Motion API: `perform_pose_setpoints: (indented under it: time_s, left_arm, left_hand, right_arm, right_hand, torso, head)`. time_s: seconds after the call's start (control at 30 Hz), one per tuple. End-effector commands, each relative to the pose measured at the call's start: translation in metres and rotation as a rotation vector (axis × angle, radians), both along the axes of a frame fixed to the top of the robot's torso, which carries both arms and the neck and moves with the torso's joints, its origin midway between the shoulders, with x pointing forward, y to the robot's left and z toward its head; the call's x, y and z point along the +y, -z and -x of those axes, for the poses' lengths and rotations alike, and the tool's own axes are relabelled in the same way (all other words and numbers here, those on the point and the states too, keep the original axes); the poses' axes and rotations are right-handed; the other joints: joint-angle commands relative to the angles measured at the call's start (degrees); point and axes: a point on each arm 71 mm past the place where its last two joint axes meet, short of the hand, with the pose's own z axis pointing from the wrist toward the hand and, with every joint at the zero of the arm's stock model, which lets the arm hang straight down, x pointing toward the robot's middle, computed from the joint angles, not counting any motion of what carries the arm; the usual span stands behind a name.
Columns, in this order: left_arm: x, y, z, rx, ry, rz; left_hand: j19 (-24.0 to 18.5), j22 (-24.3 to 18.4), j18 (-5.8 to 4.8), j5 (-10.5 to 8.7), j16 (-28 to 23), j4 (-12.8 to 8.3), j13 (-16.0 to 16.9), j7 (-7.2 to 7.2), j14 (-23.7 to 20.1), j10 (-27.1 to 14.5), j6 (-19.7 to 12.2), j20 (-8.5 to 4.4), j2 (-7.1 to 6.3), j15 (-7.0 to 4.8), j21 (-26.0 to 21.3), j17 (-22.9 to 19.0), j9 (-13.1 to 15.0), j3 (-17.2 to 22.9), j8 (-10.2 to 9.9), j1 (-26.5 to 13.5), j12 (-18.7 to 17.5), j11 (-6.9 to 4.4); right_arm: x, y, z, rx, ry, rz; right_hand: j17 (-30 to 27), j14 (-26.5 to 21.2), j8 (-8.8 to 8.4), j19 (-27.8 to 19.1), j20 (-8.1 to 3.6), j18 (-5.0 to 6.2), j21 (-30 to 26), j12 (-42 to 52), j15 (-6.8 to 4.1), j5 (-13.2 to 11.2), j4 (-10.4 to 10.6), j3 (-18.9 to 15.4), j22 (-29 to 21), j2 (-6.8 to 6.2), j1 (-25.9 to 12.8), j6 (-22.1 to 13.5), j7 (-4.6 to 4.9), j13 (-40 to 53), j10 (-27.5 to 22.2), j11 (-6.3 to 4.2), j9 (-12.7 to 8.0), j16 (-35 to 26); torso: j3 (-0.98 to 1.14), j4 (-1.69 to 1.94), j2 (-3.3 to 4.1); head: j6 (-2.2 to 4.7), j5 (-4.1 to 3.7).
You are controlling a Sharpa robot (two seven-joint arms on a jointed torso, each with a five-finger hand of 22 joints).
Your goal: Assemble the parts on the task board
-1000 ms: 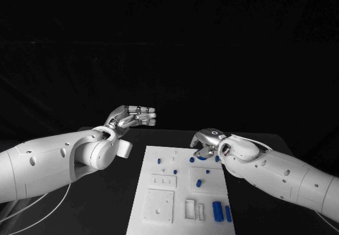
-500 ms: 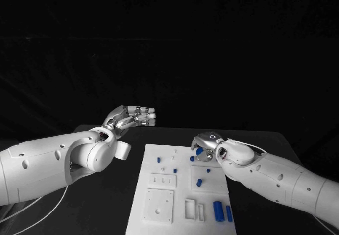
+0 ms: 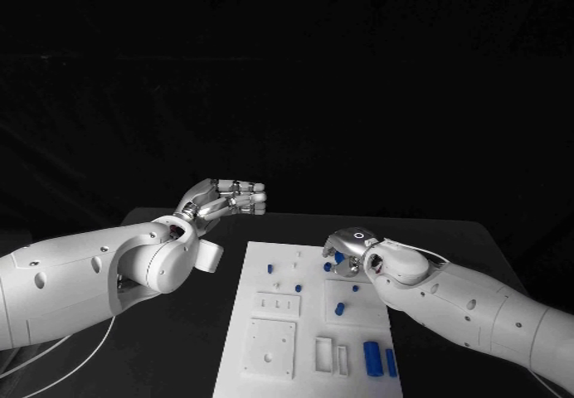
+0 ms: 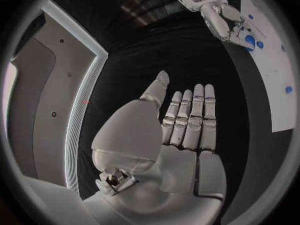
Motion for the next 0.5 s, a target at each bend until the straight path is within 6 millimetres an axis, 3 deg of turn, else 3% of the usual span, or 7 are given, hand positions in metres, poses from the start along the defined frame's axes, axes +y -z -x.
perform_pose_setpoints:
  time_s: [0.03,0.3,0.5]
  left_arm:
    - [-0.0019,-0.0027,0.0009,-0.014,0.016,0.004]
    - [-0.0032,-0.0034,0.0013,-0.015,0.021,0.006]
    - [-0.0044,-0.0040,0.0020,-0.016,0.026,0.008]
  left_hand:
    - [0.33,0.03,1.07,-0.16,-0.19,0.43,0.02,-0.02,-0.04,-0.32,-0.38,0.02,-0.36,-0.01,-0.30,-0.08,-0.05,0.06,-0.30,0.03,0.00,0.02]
    - [0.48,0.04,1.06,-0.16,-0.20,0.50,0.02,-0.03,0.05,-0.28,-0.39,-0.01,-0.32,-0.04,-0.44,-0.08,-0.05,0.08,-0.30,0.01,0.00,-0.01]
    - [0.59,0.05,1.05,-0.15,-0.20,0.53,0.02,-0.04,0.15,-0.29,-0.32,-0.05,-0.28,-0.06,-0.52,-0.08,-0.04,0.08,-0.30,0.02,0.00,-0.01]
  right_arm:
    - [0.0003,0.0000,0.0000,-0.013,0.002,0.015]
    - [0.0004,0.0008,-0.0007,-0.013,0.005,0.020]
    - [0.0008,0.0032,-0.0017,-0.017,0.010,0.022]
  right_hand:
    - [-0.03,0.04,-0.31,0.00,-0.20,0.53,-0.35,-0.01,-0.13,-0.47,0.01,0.64,0.55,-0.36,-0.26,-0.33,-0.01,-0.03,0.76,0.02,-0.05,0.27]
    - [-0.08,-0.08,-0.31,0.03,-0.23,0.57,-0.94,-0.03,-0.18,-1.28,0.02,2.17,2.02,-0.36,-0.62,-0.18,0.03,-0.03,1.51,-0.03,-0.04,0.44]
    - [-0.08,-0.09,-0.32,0.18,-0.33,0.50,-1.55,-0.03,-0.25,-1.86,0.09,3.23,3.05,-0.16,-1.02,0.53,0.37,-0.03,1.71,-0.09,-0.05,0.53]
  torso:
    - [-0.10,0.06,0.44]
    - [-0.16,0.07,0.93]
    - [-0.18,0.31,1.37]
  head:
    - [0.17,-0.02]
    - [0.31,-0.01]
    - [0.38,0.01]
